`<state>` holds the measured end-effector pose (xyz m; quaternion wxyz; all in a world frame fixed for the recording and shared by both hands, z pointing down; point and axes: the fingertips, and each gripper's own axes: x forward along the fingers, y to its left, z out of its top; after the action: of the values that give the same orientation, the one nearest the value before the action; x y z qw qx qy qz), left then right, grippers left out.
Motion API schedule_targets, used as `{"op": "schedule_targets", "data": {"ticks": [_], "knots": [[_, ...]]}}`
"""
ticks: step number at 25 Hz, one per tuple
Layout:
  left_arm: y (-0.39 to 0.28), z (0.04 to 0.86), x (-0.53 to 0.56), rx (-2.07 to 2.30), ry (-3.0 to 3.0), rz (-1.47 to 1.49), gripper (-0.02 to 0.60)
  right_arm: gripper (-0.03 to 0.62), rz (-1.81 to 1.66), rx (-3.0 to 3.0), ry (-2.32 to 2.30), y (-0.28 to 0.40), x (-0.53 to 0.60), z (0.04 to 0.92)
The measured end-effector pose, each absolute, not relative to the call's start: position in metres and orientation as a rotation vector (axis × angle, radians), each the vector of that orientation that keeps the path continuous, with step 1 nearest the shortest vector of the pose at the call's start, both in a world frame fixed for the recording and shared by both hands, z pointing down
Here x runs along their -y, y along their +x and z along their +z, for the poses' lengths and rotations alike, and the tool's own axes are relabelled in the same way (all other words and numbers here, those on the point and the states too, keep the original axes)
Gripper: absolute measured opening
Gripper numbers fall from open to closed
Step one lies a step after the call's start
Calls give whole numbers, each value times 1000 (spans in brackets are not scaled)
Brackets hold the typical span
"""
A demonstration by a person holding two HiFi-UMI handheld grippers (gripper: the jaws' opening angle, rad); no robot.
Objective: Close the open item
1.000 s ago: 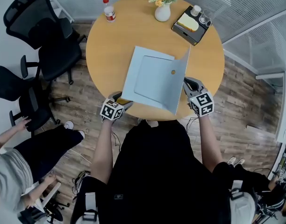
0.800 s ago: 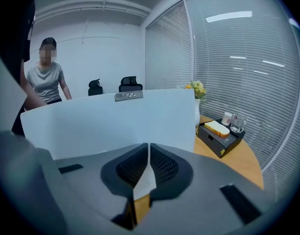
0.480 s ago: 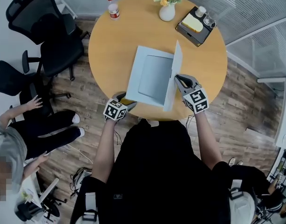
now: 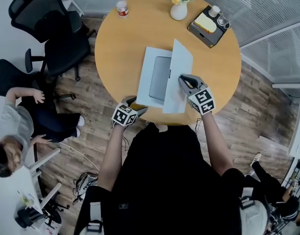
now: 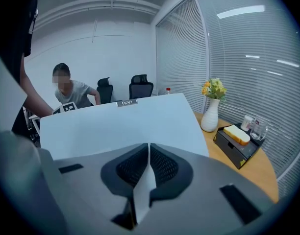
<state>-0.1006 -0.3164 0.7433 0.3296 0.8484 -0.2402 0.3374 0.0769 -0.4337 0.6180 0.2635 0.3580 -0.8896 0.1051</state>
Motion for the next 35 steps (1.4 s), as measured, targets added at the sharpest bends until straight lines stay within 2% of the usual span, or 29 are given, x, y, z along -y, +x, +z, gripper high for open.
{"op": "schedule_targets", "data": {"ticks": [35], "knots": [[-81,744,303,571,2215,922,330,11,209,2251,593,7,445,701]]}}
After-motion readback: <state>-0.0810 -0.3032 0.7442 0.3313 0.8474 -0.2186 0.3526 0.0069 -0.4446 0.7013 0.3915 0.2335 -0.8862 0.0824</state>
